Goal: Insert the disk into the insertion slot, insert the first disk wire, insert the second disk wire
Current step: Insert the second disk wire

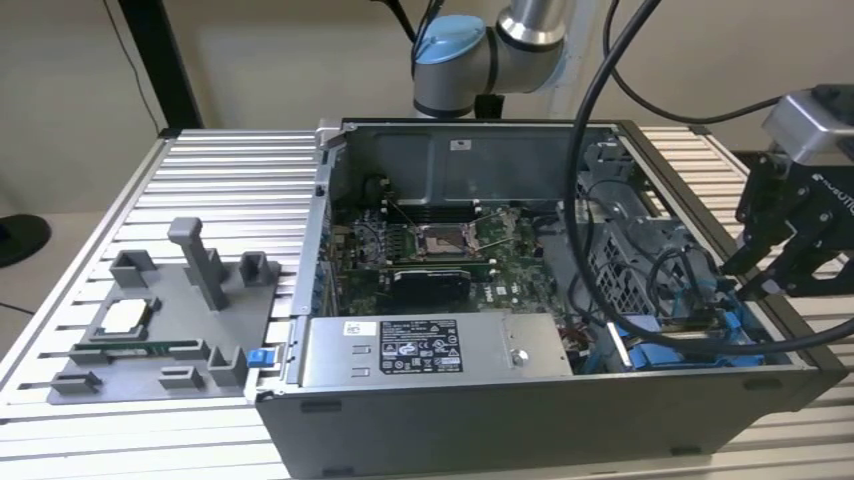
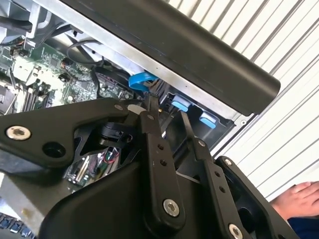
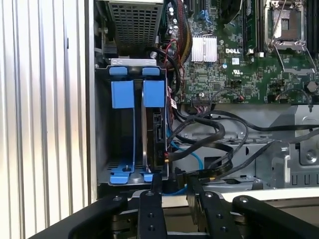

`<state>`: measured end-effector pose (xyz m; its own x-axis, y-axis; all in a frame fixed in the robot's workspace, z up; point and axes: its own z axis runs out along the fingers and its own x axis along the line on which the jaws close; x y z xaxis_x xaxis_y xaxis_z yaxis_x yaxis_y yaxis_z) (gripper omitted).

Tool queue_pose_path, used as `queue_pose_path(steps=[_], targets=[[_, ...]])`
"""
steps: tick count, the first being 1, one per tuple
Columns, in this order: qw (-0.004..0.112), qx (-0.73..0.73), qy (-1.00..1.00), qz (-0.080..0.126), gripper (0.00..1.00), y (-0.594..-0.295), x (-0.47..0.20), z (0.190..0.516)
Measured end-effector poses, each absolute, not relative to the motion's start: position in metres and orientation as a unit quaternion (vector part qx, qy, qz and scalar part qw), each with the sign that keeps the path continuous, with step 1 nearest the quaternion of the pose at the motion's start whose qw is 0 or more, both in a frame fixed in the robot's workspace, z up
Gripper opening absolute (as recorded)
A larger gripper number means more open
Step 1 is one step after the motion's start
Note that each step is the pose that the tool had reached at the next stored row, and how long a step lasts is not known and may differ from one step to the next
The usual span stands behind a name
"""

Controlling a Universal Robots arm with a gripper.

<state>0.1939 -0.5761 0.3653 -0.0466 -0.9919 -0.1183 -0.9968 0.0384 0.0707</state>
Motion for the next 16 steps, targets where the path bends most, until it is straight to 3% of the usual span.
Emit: queue_pose_path(steps=[8, 16], targets=[[0.039, -0.689, 0.718, 0.088, 1.0, -0.577, 0.194, 0.362], [0.048, -0.689, 0.717, 0.098, 1.0, -0.591, 0.194, 0.361]])
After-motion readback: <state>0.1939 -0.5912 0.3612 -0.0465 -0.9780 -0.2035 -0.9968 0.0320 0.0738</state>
